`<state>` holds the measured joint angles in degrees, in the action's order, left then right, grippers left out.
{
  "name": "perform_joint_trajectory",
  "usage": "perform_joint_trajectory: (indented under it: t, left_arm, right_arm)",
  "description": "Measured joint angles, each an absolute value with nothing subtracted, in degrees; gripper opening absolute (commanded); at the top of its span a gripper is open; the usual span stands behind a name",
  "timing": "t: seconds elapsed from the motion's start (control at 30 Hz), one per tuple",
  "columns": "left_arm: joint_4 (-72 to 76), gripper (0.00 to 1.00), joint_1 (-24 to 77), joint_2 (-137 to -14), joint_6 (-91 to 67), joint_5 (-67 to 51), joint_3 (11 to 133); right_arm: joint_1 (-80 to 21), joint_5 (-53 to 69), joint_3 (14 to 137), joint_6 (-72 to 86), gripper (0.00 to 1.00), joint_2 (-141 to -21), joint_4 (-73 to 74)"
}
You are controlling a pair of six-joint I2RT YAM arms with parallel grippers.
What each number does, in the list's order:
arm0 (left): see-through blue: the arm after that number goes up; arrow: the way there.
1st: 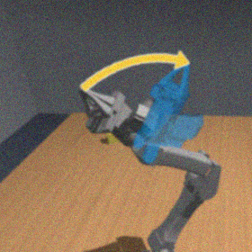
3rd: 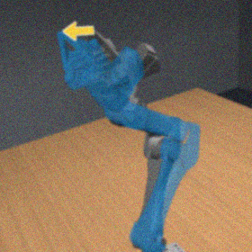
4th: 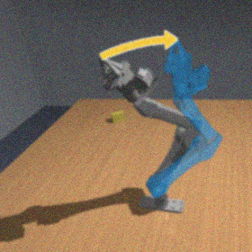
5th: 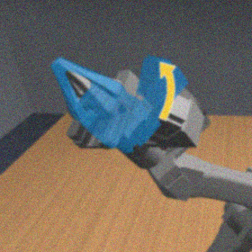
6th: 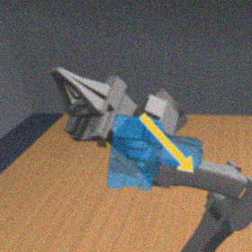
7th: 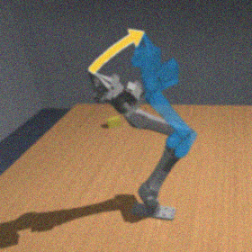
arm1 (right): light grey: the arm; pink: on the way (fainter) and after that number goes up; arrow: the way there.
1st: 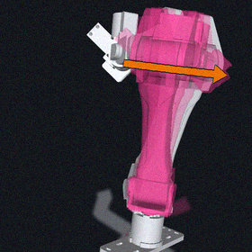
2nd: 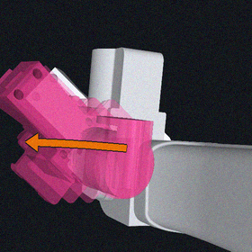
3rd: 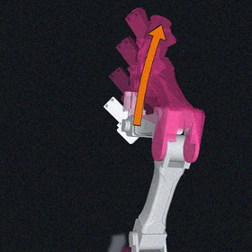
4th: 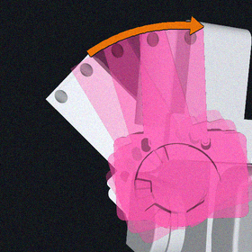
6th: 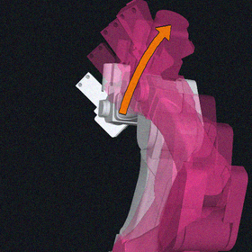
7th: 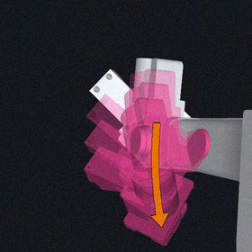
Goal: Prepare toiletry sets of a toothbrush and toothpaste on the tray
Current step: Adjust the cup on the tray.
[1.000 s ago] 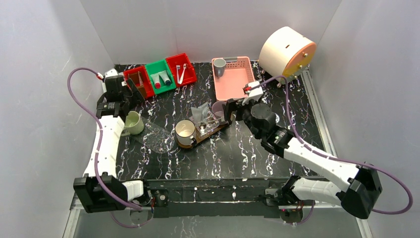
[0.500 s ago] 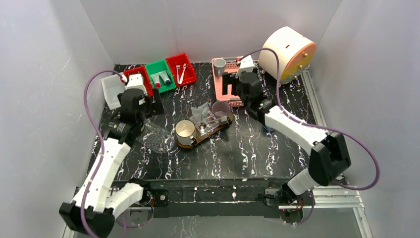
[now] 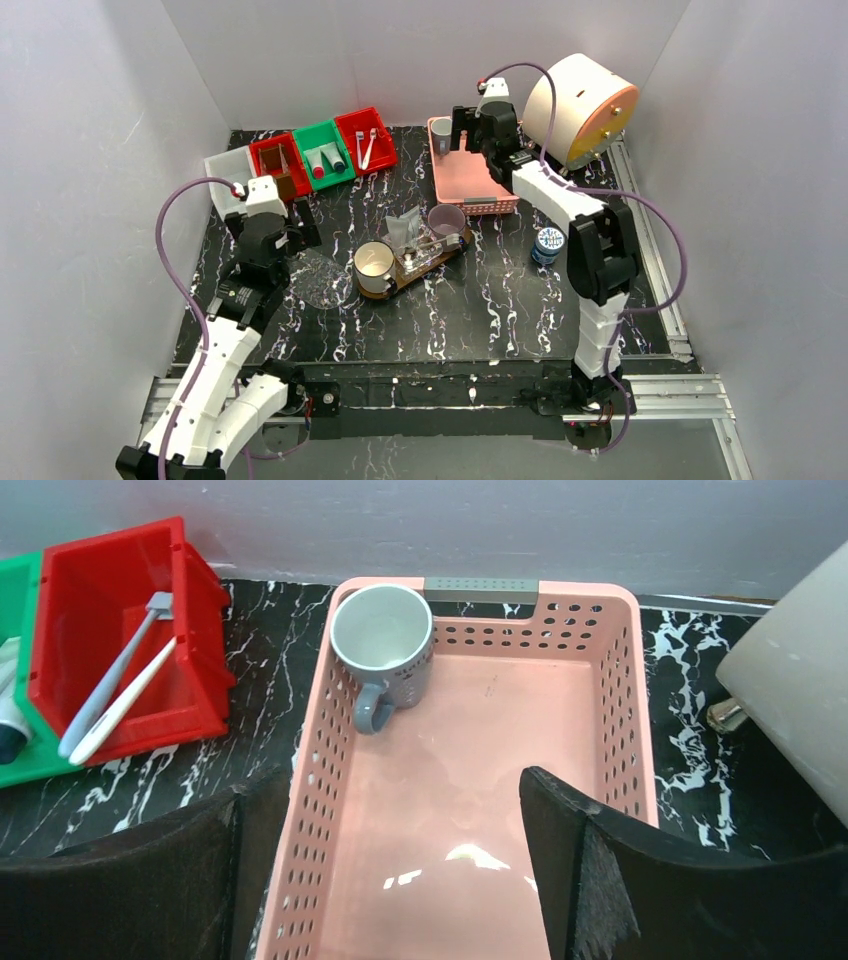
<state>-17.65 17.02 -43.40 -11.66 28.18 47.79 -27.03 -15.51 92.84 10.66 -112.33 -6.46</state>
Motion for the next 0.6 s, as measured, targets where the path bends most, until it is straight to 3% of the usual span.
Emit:
perform_joint_trajectory:
  t: [0.6]
  left_arm:
    - [-14.85,0.98,17.02,-44.56,-10.87,28.14,44.60]
  right_arm:
    - [-23.86,-4.25,102.48,14.04,0.82,-130.52,-7.38]
